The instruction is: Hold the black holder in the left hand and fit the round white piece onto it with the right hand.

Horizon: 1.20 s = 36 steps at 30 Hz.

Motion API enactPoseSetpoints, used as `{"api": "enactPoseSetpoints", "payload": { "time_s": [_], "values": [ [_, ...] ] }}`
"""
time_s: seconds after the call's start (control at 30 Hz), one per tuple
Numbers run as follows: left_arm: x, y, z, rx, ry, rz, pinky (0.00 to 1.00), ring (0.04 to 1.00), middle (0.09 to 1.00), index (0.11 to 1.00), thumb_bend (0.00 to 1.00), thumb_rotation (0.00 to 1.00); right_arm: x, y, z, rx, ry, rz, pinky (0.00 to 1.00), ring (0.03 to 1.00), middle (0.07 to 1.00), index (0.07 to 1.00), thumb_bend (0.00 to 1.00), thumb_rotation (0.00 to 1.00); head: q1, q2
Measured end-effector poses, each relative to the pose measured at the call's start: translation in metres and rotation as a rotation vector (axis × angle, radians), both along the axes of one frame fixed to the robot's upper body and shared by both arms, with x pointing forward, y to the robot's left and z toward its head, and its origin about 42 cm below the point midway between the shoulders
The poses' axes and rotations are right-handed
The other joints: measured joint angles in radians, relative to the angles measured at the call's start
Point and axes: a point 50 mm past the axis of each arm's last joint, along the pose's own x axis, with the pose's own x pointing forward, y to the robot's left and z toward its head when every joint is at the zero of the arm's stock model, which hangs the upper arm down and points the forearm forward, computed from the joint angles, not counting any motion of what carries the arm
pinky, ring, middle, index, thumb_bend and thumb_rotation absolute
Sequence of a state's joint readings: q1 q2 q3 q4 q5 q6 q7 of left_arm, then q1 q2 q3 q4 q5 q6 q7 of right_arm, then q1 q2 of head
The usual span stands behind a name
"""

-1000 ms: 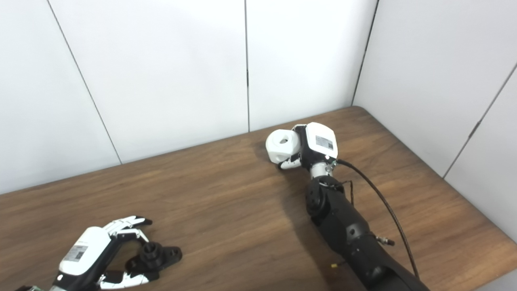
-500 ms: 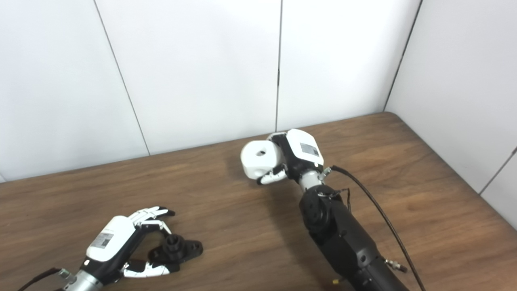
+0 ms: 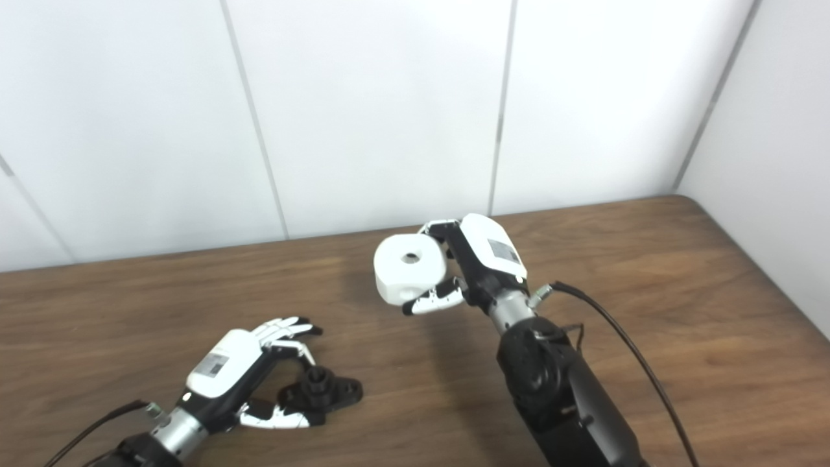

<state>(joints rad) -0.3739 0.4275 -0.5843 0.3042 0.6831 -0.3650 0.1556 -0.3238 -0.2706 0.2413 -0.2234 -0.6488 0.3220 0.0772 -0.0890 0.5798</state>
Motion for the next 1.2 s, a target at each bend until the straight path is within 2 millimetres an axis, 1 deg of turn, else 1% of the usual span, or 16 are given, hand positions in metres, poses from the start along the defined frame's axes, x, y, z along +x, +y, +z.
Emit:
{"api": "enactPoseSetpoints", "payload": {
  "time_s": [0.2,0.4,0.63,0.9,1.1,1.17,1.2],
  "values": [
    [0.001,-0.002,0.0,-0.001,0.002,0.012,0.91,0.916,0.861,0.484,0.52,0.06,-0.02,0.019,-0.006,0.019,0.024,0.096,0.6,0.712,0.706,0.48,0.52,0.13,0.045,0.017],
    [0.002,-0.004,0.002,0.003,0.003,0.017,0.91,0.931,0.863,0.483,0.52,0.06,-0.028,0.029,-0.005,0.055,0.022,0.16,0.59,0.705,0.706,0.48,0.52,0.13,0.061,0.025],
    [0.005,-0.007,0.004,0.014,0.009,0.011,0.93,0.935,0.867,0.484,0.52,0.06,-0.031,0.041,-0.003,0.076,0.03,0.199,0.58,0.703,0.708,0.48,0.52,0.13,0.091,0.034],
    [0.007,-0.011,0.004,0.017,0.017,0.02,0.93,0.946,0.874,0.484,0.52,0.06,-0.032,0.052,0.005,0.108,0.016,0.233,0.64,0.737,0.718,0.48,0.52,0.13,0.1,0.041],
    [0.007,-0.013,0.005,0.018,0.018,0.025,0.92,0.939,0.87,0.483,0.52,0.06,-0.028,0.058,0.014,0.117,-0.007,0.251,0.6,0.715,0.701,0.479,0.52,0.13,0.098,0.045],
    [0.007,-0.013,0.005,0.018,0.018,0.024,0.92,0.937,0.864,0.483,0.52,0.06,-0.028,0.059,0.015,0.12,-0.008,0.253,0.59,0.704,0.698,0.479,0.52,0.13,0.098,0.045],
    [0.007,-0.013,0.005,0.018,0.018,0.024,0.92,0.936,0.859,0.483,0.52,0.06,-0.028,0.06,0.015,0.119,-0.007,0.255,0.58,0.698,0.698,0.479,0.52,0.13,0.1,0.051]
  ]
}}
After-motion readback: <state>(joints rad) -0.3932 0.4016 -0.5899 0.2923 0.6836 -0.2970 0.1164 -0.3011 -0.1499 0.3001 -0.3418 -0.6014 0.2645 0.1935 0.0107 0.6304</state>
